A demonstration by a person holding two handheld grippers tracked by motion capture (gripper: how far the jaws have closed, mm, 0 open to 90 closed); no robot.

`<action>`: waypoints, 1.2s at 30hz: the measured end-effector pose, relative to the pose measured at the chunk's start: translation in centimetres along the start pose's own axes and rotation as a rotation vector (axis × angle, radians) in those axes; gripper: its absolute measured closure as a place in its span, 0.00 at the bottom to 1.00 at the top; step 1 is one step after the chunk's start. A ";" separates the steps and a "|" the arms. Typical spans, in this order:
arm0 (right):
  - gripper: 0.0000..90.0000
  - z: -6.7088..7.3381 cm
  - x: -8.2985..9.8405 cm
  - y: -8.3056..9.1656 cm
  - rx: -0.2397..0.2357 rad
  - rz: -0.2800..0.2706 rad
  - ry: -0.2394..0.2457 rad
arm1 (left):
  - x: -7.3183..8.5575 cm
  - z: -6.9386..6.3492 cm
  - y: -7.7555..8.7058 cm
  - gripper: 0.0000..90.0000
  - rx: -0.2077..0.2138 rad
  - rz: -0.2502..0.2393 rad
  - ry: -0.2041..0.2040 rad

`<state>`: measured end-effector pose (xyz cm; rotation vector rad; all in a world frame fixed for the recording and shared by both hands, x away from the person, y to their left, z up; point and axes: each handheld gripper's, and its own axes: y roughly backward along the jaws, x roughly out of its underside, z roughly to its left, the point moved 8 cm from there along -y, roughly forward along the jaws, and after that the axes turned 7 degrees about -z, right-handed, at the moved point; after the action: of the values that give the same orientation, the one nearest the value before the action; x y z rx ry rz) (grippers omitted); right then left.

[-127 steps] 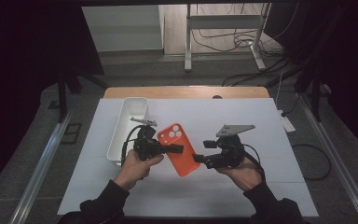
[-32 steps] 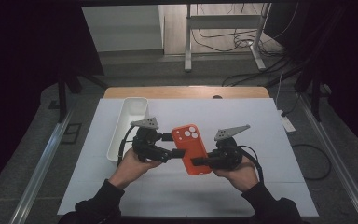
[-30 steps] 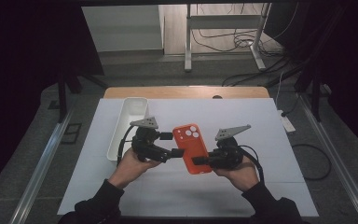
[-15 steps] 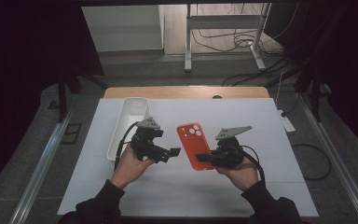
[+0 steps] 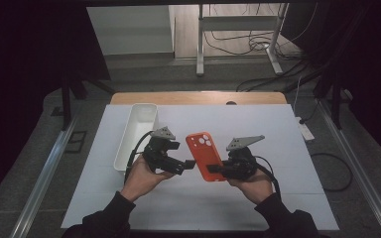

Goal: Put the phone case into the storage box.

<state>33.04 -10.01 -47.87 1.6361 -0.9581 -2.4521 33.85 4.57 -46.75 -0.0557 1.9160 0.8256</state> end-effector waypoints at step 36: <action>0.94 0.6 0.1 -0.5 0.033 0.014 0.052 | 0.2 -0.1 0.6 0.99 0.129 0.017 0.227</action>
<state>32.62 -9.36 -48.08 1.6883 -1.0046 -2.3844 33.46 5.00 -46.57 -0.0570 2.1821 0.7296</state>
